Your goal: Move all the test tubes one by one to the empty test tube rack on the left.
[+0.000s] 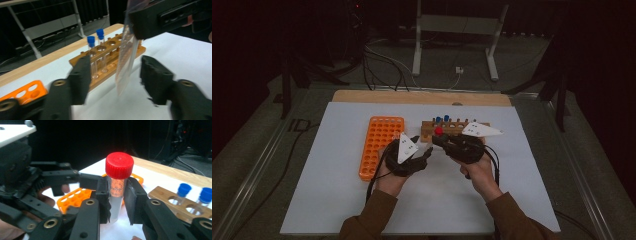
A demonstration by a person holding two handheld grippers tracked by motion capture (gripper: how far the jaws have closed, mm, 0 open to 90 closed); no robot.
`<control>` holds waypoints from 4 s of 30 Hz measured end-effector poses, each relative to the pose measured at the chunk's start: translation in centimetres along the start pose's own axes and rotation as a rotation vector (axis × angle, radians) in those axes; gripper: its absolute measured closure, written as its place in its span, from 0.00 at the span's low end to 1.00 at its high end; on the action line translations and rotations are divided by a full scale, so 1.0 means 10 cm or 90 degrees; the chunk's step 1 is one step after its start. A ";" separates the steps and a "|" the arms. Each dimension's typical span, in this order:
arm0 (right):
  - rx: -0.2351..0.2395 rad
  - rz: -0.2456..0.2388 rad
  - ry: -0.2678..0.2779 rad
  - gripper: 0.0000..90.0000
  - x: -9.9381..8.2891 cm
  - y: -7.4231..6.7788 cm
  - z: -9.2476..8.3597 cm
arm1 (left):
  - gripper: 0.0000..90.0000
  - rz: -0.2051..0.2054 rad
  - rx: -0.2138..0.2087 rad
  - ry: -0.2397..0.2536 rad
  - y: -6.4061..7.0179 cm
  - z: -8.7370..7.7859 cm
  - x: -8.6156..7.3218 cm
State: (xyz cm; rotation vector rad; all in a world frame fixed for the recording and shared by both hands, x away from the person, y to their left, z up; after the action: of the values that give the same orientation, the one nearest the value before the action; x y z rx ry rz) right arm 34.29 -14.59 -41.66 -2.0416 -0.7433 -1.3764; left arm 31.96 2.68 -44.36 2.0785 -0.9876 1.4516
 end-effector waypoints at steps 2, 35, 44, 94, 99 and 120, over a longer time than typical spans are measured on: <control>0.007 -0.002 -0.002 0.83 0.00 -0.02 0.01 | 0.62 0.006 -0.007 -0.001 0.01 0.01 0.00; -0.009 -0.009 -0.017 0.23 -0.08 0.03 -0.04 | 0.84 -0.001 -0.022 -0.004 -0.09 -0.05 -0.06; -0.062 -0.012 -0.034 0.11 -0.18 0.16 -0.07 | 0.84 -0.026 -0.015 0.005 -0.19 -0.12 -0.13; -0.163 -0.010 -0.017 0.00 -0.41 0.43 -0.44 | 0.84 -0.086 0.078 0.022 -0.49 -0.36 -0.69; -0.162 -0.011 -0.020 0.00 -0.43 0.43 -0.43 | 0.84 -0.098 0.075 0.027 -0.51 -0.41 -0.71; -0.158 -0.007 -0.026 0.00 -0.46 0.43 -0.42 | 0.84 -0.079 0.076 0.023 -0.46 -0.44 -0.73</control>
State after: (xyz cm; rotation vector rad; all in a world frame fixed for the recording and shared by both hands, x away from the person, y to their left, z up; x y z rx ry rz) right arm 33.26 -21.15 -45.27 -2.2631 -0.6272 -1.5011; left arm 31.19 11.00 -49.27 2.1478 -0.7597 1.5119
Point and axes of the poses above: each handheld gripper's, and its own axes: z roughly forward along the jaws, x roughly out of its top, y roughly to its right, the point moved 3 cm from there along z, roughly forward along the jaws, and after that the axes turned 7 degrees about -x, right-handed, at the moved point
